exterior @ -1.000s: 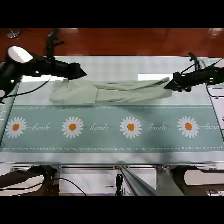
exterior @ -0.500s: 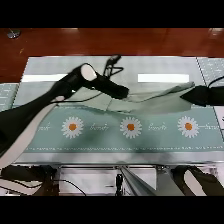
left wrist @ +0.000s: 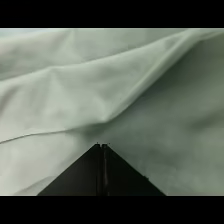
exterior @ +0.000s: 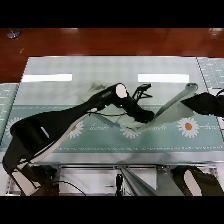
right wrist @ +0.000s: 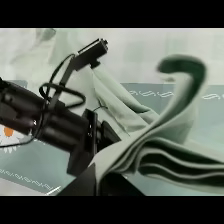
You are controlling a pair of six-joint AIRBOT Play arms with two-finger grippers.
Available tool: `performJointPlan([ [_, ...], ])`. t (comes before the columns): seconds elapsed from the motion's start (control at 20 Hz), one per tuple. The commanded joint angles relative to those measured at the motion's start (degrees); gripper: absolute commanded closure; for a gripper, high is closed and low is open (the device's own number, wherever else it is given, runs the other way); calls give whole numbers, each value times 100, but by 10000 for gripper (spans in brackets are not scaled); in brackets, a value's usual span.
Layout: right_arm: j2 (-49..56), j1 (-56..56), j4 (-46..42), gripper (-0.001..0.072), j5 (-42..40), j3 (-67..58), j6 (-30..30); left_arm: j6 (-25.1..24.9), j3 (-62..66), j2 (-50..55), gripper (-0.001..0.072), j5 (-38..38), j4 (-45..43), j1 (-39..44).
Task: Fold the shirts.
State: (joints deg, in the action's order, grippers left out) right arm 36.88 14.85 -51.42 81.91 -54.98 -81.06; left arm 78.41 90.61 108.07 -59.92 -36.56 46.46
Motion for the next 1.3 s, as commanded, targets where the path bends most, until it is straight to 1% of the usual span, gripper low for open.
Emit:
performJointPlan([
  [0.0,-37,2,74,676,20,4,-15,63,188,-271,690,-372,103,-592],
  [0.15,-35,-133,343,676,-114,4,-4,63,186,-964,691,-647,94,-1919],
  [0.2,13,-343,413,676,-267,-4,-22,-114,168,-1259,691,-750,-37,-2409],
  [0.3,393,-914,605,676,-560,-173,-42,-57,28,-1875,691,-914,-404,-3324],
  [0.35,704,-1322,638,676,-780,-354,-57,-81,-118,-2218,691,-1014,-457,-3740],
  [0.45,1456,-2260,640,676,-1368,-850,-81,-352,-595,-3075,691,-1095,-463,-4500],
  [0.6,2953,-3517,636,676,-2052,-1851,-59,-789,-1615,-4594,690,-1082,-466,-5348],
  [0.7,4131,-4098,610,676,-2297,-2627,136,-1191,-2380,-5576,690,-1058,-466,-5676],
  [0.75,4671,-4258,468,676,-2280,-3003,144,-1235,-2769,-6004,690,-951,-463,-5783],
  [0.9,6002,-4444,448,677,-2166,-3971,87,-1134,-3908,-7058,690,-411,-459,-5866],
  [1.05,6699,-4465,457,676,-2155,-4507,48,-1108,-4511,-7344,690,-457,-459,-5862],
  [1.25,7097,-4465,461,676,-2284,-4924,-140,-1110,-5014,-7270,689,-503,-455,-5862],
])
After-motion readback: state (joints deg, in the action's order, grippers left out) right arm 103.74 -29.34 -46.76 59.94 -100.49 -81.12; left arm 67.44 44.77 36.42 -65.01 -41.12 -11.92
